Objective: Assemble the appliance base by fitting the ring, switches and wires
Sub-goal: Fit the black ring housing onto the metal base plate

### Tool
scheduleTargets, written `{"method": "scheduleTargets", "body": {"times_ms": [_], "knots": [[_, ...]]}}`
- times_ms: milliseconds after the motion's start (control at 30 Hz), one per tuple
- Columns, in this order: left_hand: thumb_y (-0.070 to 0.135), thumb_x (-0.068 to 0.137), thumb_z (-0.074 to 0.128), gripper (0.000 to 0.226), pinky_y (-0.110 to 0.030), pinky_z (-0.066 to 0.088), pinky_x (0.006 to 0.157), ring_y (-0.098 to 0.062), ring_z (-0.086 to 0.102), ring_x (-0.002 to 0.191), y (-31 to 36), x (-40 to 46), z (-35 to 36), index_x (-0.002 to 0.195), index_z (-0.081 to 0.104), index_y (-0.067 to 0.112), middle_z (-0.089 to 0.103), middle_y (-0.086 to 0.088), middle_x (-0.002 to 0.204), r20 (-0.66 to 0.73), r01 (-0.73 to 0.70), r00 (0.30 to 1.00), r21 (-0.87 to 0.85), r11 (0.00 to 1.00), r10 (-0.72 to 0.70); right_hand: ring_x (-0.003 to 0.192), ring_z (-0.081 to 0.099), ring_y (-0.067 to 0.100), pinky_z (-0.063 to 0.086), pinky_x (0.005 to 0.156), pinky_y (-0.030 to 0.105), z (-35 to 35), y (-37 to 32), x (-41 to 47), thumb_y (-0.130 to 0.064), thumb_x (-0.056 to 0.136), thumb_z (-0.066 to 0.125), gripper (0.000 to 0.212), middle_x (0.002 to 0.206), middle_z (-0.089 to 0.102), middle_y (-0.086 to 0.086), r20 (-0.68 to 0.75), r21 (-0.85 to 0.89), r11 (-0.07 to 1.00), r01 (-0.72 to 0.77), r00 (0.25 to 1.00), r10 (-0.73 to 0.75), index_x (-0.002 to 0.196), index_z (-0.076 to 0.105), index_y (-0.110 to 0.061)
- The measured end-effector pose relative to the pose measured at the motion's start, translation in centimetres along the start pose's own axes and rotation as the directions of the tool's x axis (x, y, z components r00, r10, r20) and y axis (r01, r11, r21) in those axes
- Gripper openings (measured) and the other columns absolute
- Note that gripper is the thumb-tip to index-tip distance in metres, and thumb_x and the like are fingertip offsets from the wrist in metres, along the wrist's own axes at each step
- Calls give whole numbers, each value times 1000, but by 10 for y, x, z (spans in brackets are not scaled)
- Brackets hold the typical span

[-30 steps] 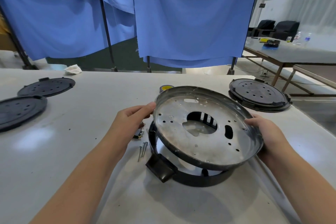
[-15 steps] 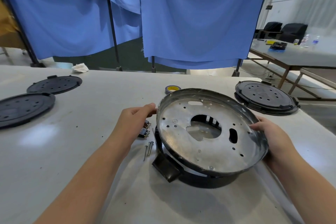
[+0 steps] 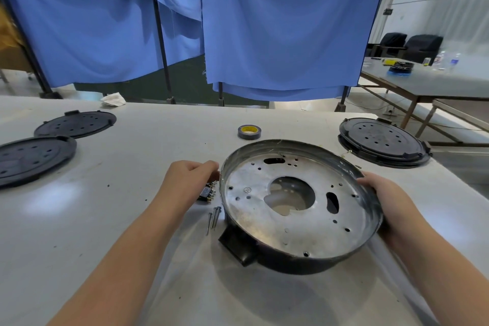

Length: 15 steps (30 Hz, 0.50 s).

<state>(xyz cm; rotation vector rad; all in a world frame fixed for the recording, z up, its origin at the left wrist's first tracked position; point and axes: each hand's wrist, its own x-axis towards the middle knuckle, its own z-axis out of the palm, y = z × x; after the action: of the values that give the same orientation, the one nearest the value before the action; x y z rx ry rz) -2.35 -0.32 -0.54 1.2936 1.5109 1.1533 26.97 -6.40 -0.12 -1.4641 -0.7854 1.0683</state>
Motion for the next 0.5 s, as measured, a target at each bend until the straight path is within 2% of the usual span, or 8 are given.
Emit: {"method": "scheduleTargets", "body": {"times_ms": [100,200,300,400,500], "knots": [[39,74,66,34,-30,35,68,-16,44,68,-2,1,0,67,61,6,49,-5,71,12,-7,1000,32,999,7,70,45,27,36,69,40,0,1,-1,-18,82,51,8,75,47,14,-10,16,1000,-15,1000,15,79,54,-12],[39,75,68,32,-30,34,66,-16,43,67,-2,-1,0,66,60,9,47,-5,70,22,-21,1000,55,998,20,75,44,28,35,72,43,1,2,-1,-30,82,53,16,80,46,14,0,18,1000,-20,1000,20,86,55,-14],[40,76,70,48,-30,42,66,-16,51,65,-3,0,1,69,63,-7,56,-8,66,14,-18,1000,44,999,18,74,49,28,39,73,44,3,2,-1,-34,80,56,19,75,53,13,11,11,1000,-5,1000,5,83,59,-15],[37,78,71,37,-33,51,72,-17,60,65,-4,0,2,67,71,2,68,-4,65,0,-23,1000,66,998,23,62,55,23,43,71,40,1,3,1,-33,85,55,22,63,59,5,16,-8,1000,13,1000,-13,75,62,-15],[38,79,71,35,-42,55,82,-20,61,68,-3,0,3,73,72,3,71,-16,76,26,-23,999,80,997,21,62,52,23,40,70,41,1,4,4,-33,87,54,22,63,58,5,13,-41,999,36,999,-35,75,61,-16]]}}
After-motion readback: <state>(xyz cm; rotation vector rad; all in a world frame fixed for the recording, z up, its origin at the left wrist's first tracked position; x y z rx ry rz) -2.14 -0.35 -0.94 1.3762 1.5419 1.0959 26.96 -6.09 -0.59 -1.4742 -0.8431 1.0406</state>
